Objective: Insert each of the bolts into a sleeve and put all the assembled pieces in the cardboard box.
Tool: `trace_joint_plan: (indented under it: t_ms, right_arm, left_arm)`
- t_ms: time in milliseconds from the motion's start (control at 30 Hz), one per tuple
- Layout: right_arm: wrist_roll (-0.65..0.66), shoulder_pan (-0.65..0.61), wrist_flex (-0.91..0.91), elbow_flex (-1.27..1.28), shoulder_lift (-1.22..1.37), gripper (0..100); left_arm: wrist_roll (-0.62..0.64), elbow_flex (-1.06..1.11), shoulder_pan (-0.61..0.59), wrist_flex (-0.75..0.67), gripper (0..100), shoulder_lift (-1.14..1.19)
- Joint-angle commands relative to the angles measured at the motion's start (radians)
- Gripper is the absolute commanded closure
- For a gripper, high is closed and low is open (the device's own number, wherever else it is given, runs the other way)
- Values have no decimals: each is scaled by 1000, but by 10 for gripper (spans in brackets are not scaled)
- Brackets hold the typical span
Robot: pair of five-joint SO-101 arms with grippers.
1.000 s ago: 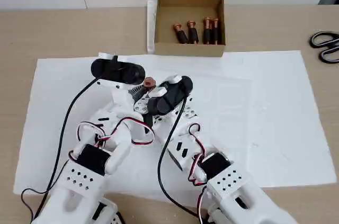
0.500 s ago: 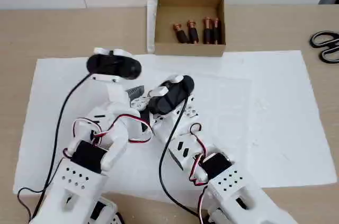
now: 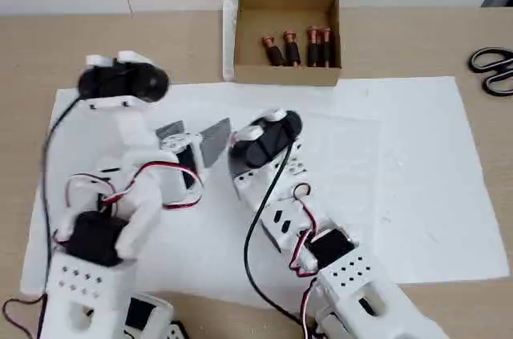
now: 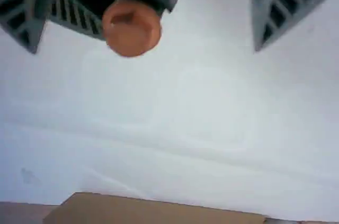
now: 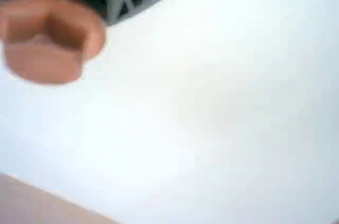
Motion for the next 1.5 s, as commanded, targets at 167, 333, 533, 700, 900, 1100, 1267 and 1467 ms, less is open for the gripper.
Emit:
trace_joint_plan:
  t_ms: [167,333,533,700,900,1100,1267,1467]
  right_arm:
    - [9,174,203,-235,-15,995]
    - [68,232,295,-539,160,995]
    - [81,234,297,-967,630,995]
    - [80,251,297,-1384,1056,995]
    - [80,271,297,-1860,1472,995]
    - [81,268,303,-2183,1767,995]
    - [81,271,305,-2326,1926,995]
    - [83,271,305,-2392,2018,994]
  left_arm:
    - [2,-51,-104,98,754,-11]
    - [2,-19,-104,100,754,-11]
    - [0,-1,-109,101,754,-11]
    - [0,1,-109,101,755,-11]
    - [0,27,-109,101,755,-11]
    - [0,39,-109,97,755,-12]
    - [0,39,-104,97,755,-12]
    - [0,39,-103,95,755,-12]
